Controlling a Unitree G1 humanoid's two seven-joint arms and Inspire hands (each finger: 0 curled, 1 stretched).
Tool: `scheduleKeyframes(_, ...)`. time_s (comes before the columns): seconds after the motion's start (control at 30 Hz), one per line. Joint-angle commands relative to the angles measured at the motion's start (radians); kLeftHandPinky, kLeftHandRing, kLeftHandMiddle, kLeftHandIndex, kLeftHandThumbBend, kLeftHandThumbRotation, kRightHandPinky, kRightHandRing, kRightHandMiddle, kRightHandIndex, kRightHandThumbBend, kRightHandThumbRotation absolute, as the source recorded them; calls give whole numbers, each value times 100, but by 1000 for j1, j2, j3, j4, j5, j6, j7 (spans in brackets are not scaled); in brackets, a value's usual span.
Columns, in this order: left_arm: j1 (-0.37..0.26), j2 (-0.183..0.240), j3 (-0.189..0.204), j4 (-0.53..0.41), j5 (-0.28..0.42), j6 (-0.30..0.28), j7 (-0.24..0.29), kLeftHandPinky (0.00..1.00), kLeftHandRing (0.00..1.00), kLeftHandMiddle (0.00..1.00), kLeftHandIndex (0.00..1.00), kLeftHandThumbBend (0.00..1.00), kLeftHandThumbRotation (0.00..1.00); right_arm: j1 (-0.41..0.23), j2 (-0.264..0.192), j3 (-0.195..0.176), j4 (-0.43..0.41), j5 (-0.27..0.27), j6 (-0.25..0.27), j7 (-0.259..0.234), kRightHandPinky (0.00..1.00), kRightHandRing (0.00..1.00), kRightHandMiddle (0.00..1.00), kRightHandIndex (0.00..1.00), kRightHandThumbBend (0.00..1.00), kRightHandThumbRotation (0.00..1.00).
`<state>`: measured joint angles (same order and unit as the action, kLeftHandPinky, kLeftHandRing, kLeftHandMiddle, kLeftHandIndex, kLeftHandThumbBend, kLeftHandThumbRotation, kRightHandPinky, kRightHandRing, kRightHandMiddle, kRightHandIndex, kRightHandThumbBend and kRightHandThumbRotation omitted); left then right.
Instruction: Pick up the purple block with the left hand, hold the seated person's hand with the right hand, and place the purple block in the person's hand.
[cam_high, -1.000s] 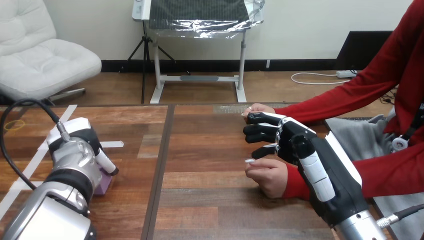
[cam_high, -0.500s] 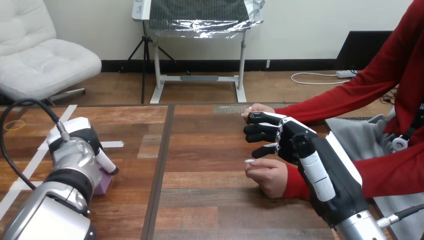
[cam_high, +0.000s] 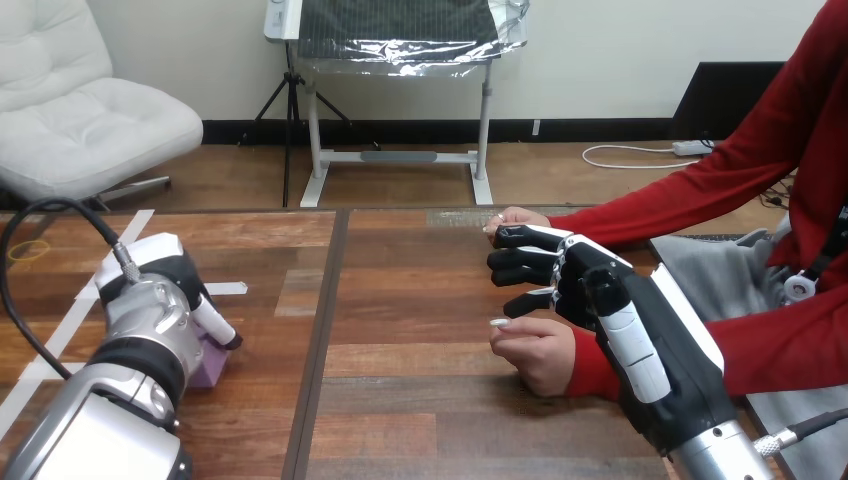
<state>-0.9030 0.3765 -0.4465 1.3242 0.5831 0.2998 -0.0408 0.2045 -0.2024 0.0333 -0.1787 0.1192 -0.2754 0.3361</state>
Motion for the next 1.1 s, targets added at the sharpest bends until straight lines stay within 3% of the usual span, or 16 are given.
scheduleKeyframes(0.0,-36,19,2,-45,6,-8,14,30,42,52,61,57,0,-56,-7,-15,-40,9,-7,-2,61,73,74,76,82,100)
scheduleKeyframes(0.13,-43,17,-13,-42,20,-1,4,28,39,50,61,59,0,-57,-5,-15,-41,7,-7,-4,61,73,74,76,83,100)
scheduleKeyframes(0.53,-48,21,-13,-47,19,-12,0,25,35,45,62,71,0,-58,-5,-14,-42,9,-4,-2,60,73,74,76,83,100)
scheduleKeyframes(0.83,-58,21,-18,-58,25,-10,-9,23,32,44,63,74,0,-58,-5,-13,-42,6,-3,-3,61,73,74,76,82,100)
scheduleKeyframes(1.07,-63,23,4,-73,6,-12,-13,27,37,46,55,76,0,-59,-6,-13,-41,7,-3,-3,61,73,74,76,82,100)
